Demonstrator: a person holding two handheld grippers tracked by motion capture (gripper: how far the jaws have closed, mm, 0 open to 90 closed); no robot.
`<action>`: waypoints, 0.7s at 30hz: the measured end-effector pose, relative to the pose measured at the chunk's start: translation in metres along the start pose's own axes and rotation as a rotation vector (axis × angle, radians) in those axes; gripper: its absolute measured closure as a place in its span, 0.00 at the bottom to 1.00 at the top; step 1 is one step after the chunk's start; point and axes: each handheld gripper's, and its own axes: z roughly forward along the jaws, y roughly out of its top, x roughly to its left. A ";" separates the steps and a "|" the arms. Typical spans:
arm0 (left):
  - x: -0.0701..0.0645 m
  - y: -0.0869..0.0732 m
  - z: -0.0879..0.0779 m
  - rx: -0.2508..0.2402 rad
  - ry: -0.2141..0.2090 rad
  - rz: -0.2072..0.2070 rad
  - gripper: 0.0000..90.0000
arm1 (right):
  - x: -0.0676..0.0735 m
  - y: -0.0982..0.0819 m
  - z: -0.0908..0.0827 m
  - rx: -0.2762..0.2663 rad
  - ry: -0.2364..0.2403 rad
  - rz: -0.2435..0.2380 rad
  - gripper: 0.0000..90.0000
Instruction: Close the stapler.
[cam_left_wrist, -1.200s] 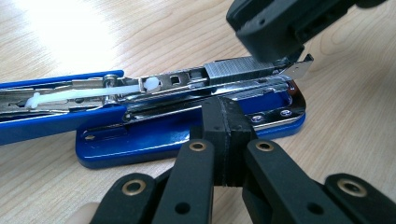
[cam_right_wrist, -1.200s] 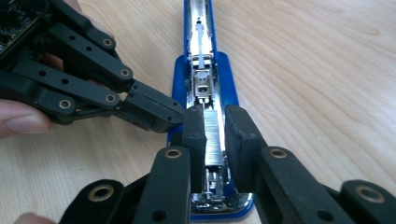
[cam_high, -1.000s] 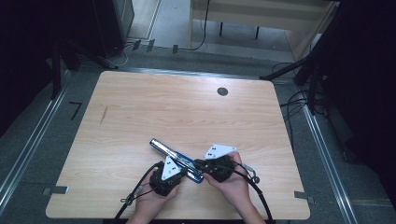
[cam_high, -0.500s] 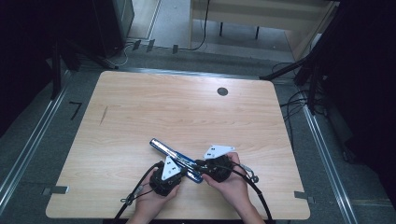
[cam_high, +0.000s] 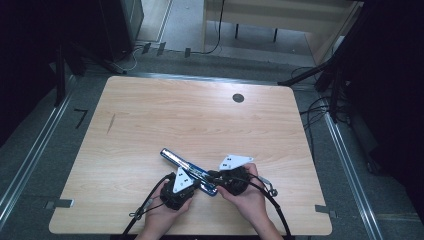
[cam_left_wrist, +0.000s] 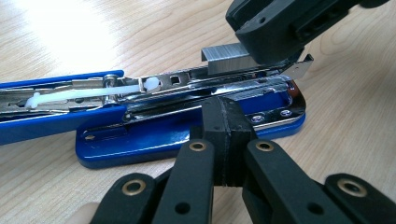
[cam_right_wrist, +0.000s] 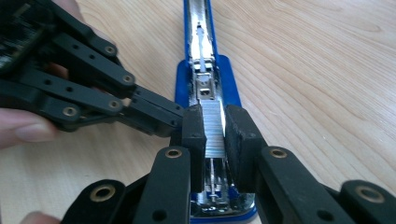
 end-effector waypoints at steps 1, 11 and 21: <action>0.000 0.000 0.000 0.000 0.000 0.000 1.00 | 0.001 0.001 0.000 -0.001 0.002 -0.004 0.89; 0.000 0.000 0.000 0.000 0.000 0.000 1.00 | 0.002 0.001 0.002 0.035 -0.009 -0.009 0.89; 0.000 0.000 0.000 -0.002 -0.001 -0.002 1.00 | 0.002 0.000 0.003 0.045 -0.016 -0.016 0.89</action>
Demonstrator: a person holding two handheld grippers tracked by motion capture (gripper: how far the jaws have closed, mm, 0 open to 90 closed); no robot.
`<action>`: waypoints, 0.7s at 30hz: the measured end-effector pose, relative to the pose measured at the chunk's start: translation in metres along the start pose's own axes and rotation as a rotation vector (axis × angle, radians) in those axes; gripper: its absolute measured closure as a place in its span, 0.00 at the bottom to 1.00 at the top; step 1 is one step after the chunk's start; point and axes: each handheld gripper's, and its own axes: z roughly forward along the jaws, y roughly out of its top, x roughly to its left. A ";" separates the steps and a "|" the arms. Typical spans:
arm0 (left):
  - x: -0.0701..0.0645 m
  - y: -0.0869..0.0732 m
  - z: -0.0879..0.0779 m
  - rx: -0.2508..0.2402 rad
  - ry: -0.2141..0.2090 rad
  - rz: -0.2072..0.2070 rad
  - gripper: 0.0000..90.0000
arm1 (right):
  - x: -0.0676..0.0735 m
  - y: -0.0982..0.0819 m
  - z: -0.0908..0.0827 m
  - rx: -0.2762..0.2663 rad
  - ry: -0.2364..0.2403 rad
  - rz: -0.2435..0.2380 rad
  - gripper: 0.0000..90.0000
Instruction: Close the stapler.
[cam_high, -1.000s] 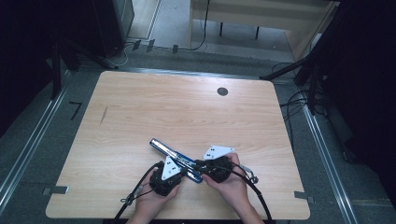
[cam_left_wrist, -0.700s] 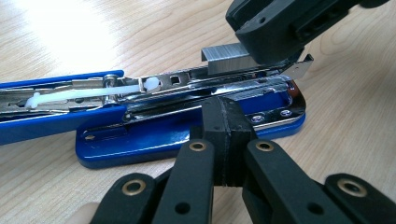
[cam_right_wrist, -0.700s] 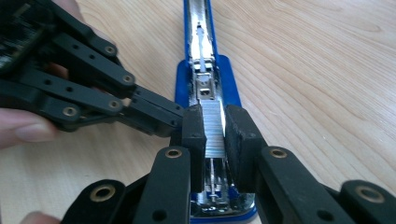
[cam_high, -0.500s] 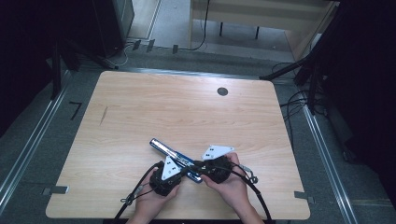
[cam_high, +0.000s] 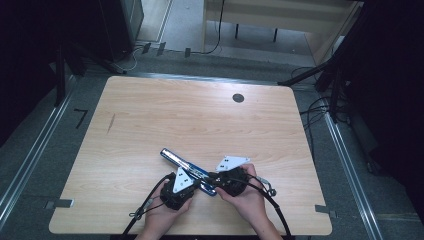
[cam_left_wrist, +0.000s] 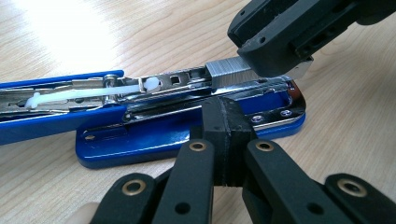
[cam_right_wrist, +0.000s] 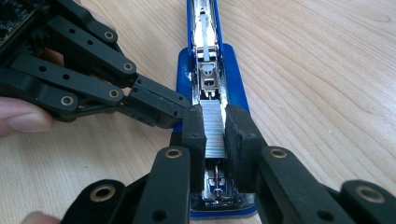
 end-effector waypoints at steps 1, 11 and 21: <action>0.000 0.000 0.000 0.000 0.000 0.000 1.00 | 0.000 0.000 0.000 -0.001 0.000 0.002 0.89; 0.000 0.000 0.000 0.000 0.000 0.000 1.00 | -0.001 0.000 -0.001 0.000 0.000 0.004 0.89; 0.000 0.000 0.000 0.002 0.001 0.001 1.00 | 0.001 0.000 0.000 0.004 -0.013 -0.011 0.89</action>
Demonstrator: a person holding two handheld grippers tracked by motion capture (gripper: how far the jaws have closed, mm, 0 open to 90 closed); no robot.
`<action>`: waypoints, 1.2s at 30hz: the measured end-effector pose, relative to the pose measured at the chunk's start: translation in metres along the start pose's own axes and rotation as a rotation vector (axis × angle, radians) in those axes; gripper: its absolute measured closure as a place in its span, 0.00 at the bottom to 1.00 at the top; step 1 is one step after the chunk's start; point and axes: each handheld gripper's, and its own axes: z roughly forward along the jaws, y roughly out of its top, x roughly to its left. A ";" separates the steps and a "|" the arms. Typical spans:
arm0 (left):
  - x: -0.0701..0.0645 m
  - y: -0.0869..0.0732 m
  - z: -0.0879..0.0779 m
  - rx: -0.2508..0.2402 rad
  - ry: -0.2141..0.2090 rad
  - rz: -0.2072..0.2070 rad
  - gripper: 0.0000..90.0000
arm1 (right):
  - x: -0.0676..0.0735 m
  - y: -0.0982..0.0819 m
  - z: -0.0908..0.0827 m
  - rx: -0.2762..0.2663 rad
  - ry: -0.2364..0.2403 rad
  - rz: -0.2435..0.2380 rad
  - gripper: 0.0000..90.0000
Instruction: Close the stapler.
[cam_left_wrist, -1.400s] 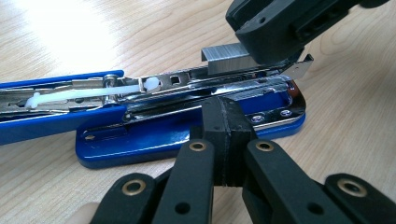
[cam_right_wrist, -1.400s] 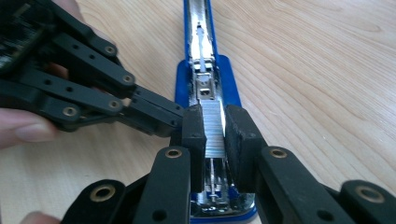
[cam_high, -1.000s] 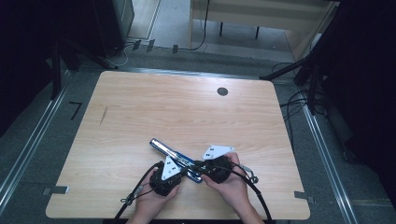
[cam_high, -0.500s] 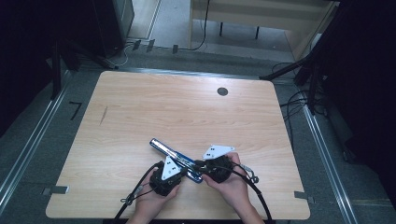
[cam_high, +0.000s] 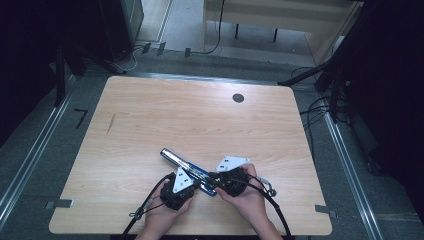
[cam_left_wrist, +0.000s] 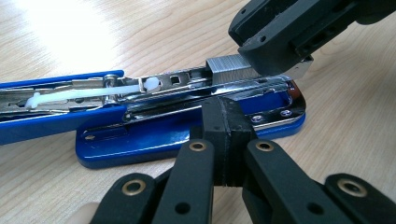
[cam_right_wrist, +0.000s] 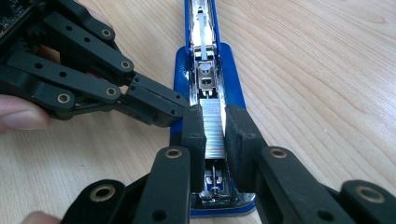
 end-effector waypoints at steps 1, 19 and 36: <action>0.000 0.000 0.000 0.000 -0.001 0.000 1.00 | 0.000 0.000 0.000 0.000 0.000 -0.003 0.89; 0.000 0.000 0.000 0.001 0.001 0.003 1.00 | 0.002 0.000 0.001 0.007 -0.012 -0.024 0.87; 0.000 0.000 0.000 0.000 0.001 0.001 1.00 | 0.002 0.002 0.001 -0.025 -0.002 -0.009 0.95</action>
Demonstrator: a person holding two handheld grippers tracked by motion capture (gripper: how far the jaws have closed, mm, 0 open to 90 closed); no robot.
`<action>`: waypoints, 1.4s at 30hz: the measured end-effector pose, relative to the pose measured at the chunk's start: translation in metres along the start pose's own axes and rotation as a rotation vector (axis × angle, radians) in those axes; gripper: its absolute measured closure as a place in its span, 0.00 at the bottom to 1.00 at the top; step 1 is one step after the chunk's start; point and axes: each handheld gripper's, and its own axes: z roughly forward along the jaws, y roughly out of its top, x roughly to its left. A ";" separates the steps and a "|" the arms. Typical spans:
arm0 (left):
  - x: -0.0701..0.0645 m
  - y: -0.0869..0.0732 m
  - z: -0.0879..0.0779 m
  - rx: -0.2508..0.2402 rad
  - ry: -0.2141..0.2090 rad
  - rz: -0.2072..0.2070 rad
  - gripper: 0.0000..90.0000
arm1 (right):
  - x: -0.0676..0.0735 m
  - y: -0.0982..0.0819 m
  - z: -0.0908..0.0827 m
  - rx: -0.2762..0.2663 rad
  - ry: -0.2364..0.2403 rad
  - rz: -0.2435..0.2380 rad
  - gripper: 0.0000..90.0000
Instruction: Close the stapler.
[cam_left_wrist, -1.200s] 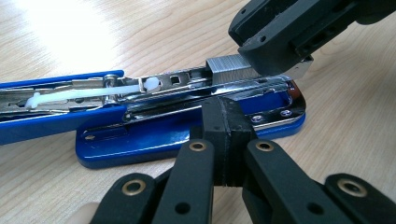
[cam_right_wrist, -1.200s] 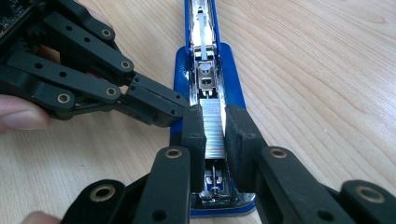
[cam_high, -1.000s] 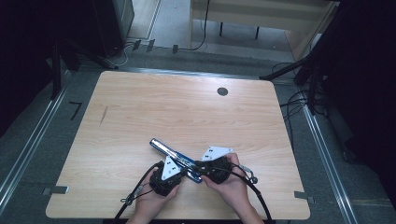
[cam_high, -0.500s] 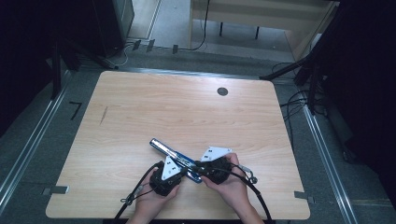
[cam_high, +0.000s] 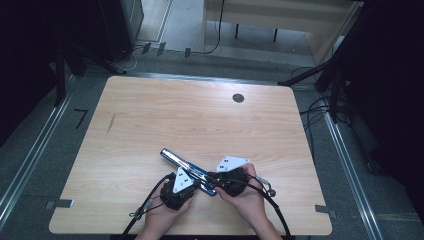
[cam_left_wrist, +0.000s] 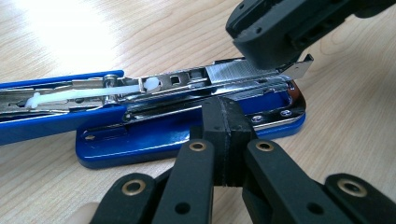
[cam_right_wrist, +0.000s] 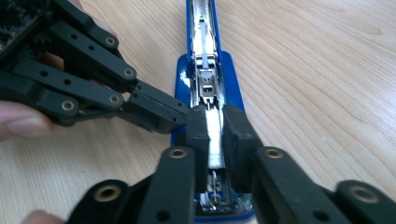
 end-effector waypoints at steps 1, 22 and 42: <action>0.000 0.000 0.000 0.000 0.000 0.000 1.00 | 0.001 0.001 0.001 -0.004 -0.002 -0.004 0.96; 0.001 0.000 0.000 -0.002 -0.004 -0.005 1.00 | 0.004 0.012 0.022 0.023 -0.022 -0.038 1.00; 0.032 -0.004 -0.018 -0.019 0.032 -0.123 1.00 | 0.002 0.009 0.007 0.003 -0.008 -0.027 1.00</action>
